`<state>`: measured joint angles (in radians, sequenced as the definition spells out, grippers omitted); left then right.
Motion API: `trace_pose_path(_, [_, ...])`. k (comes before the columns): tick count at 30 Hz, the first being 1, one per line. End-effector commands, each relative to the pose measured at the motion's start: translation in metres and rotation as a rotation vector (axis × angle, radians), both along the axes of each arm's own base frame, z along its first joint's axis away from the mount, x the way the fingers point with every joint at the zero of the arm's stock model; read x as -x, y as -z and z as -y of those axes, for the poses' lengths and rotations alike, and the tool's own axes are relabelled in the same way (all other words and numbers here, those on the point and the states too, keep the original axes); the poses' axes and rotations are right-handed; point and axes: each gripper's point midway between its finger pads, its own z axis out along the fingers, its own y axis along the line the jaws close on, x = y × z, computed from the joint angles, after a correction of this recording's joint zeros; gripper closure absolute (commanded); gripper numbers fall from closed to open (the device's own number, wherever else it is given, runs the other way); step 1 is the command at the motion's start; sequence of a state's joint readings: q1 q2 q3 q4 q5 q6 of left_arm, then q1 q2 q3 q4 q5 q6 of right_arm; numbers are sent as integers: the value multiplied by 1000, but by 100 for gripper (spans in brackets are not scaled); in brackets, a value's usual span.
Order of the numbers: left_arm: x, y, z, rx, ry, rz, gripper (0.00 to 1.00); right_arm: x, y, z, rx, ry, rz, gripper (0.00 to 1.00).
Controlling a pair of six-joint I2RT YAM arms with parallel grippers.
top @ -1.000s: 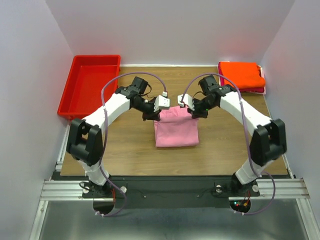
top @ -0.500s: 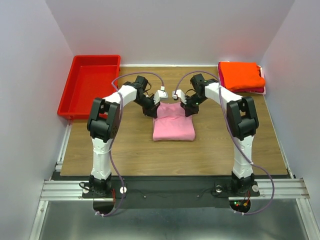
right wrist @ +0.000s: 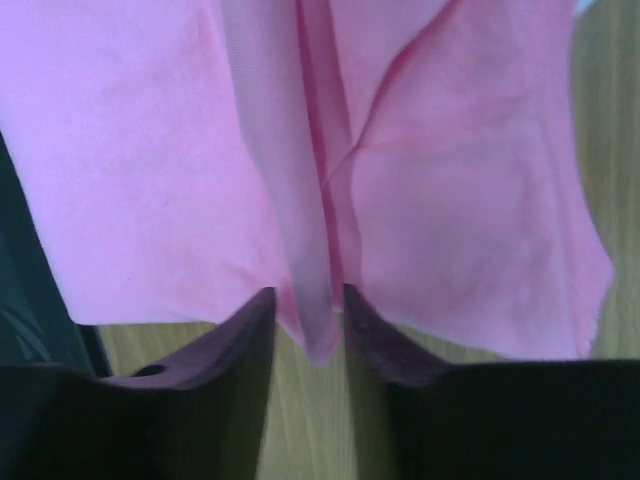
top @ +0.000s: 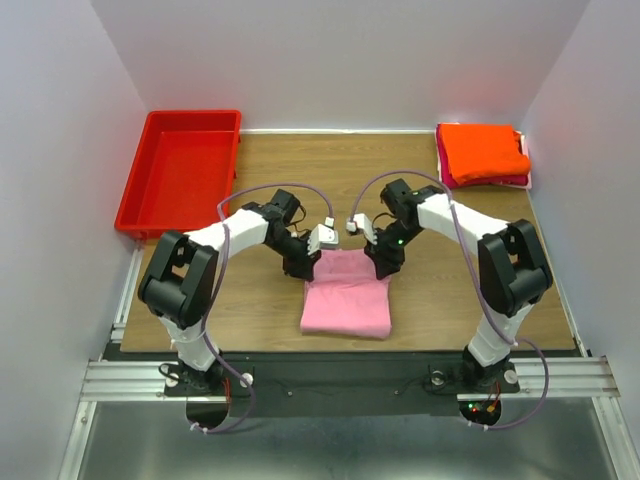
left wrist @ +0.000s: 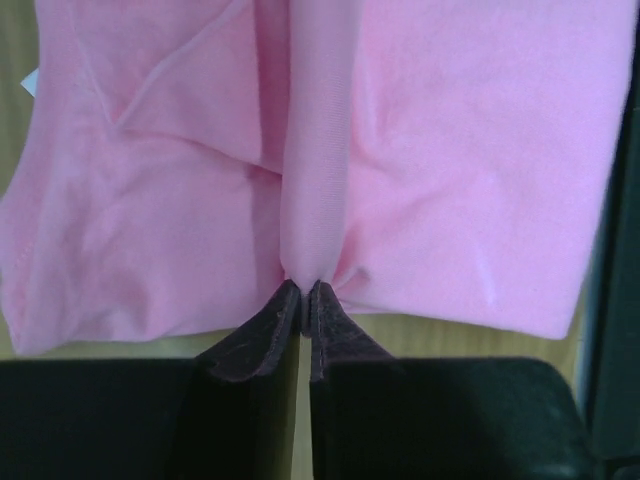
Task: Fold and stack the t-shirts
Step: Fold the tshirt
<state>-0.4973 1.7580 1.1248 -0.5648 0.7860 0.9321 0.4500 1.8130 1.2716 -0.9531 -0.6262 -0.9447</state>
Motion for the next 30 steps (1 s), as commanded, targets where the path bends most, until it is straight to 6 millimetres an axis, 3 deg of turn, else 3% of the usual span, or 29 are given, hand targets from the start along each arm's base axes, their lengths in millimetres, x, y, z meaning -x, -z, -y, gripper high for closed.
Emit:
trace_pose_path(1, [9,-21,-8,44,-28,50,68,-2,-40,-7,-46,132,-22,56])
trace_pose_path(5, [2,-57,-6,119,-30,196,52,-21,-77,-23,-142,241,-52,55])
trace_pose_path(7, [-2,-73,4,170,-32,236,49,-26,-82,-33,-174,269,-105,58])
trace_pose_path(9, [-2,-80,15,190,-25,246,49,-32,-70,-40,-173,289,-175,62])
trace_pose_path(11, [-3,-87,31,208,-21,260,49,-39,-72,-51,-203,302,-221,65])
trace_pose_path(12, [-5,-88,36,210,-25,264,49,-43,-61,-55,-196,310,-262,65])
trace_pose_path(14, [-10,-88,47,215,-36,273,49,-52,-65,-65,-227,325,-302,66])
trace_pose_path(15, [-7,-87,55,217,-27,269,49,-54,-57,-68,-225,335,-339,67])
trace_pose_path(19, [-11,-67,67,174,-44,244,50,-61,-57,-84,-274,352,-441,70])
trace_pose_path(30, [-10,-17,63,66,-48,188,50,-51,-48,-87,-278,370,-543,70])
